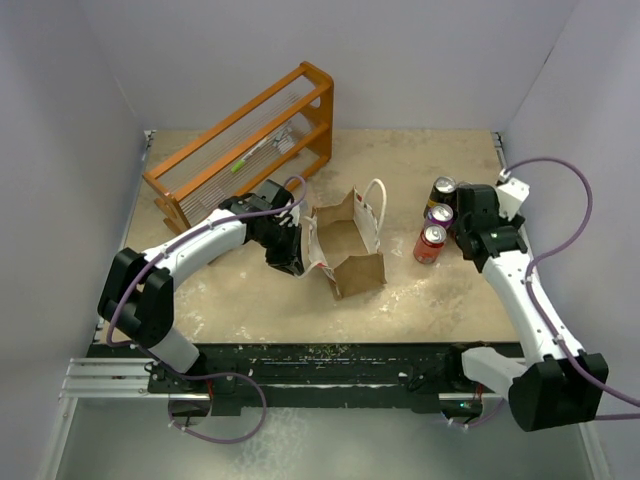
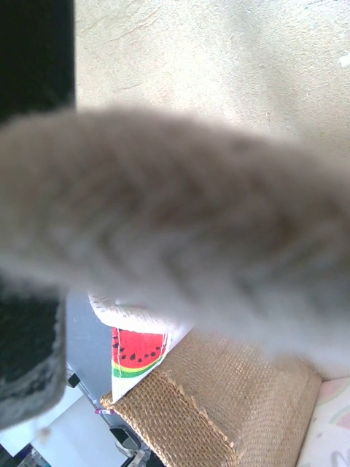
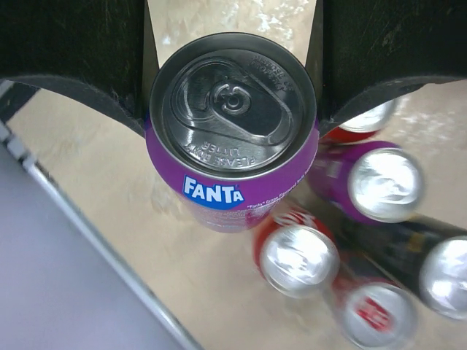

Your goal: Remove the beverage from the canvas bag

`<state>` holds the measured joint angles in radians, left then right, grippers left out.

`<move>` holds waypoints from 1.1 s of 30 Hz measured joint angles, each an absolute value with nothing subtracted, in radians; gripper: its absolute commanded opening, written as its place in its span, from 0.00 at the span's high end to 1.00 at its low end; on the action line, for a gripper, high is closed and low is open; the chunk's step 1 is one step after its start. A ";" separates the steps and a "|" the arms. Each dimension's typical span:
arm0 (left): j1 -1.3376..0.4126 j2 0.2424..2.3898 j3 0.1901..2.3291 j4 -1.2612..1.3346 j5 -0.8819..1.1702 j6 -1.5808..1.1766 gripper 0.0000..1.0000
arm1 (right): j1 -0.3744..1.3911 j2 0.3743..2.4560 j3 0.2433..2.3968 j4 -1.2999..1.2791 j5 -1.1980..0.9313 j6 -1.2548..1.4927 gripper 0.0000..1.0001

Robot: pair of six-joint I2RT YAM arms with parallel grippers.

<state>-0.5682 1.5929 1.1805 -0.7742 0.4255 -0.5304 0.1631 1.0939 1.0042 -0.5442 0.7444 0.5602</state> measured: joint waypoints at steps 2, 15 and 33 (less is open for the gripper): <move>-0.568 1.593 1.180 -0.775 0.427 -0.530 1.00 | 0.120 1.094 0.943 -0.548 0.717 0.598 1.00; -0.568 1.593 1.181 -0.784 0.435 -0.530 1.00 | -0.003 1.200 0.772 -0.382 0.529 0.615 1.00; -0.568 1.593 1.187 -0.794 0.439 -0.530 1.00 | -0.028 1.338 0.769 -0.229 0.478 0.554 0.75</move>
<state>-0.5682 1.5932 1.1873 -0.7937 0.4389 -0.5304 -0.0284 1.3376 0.7692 -0.2295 0.4782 0.5541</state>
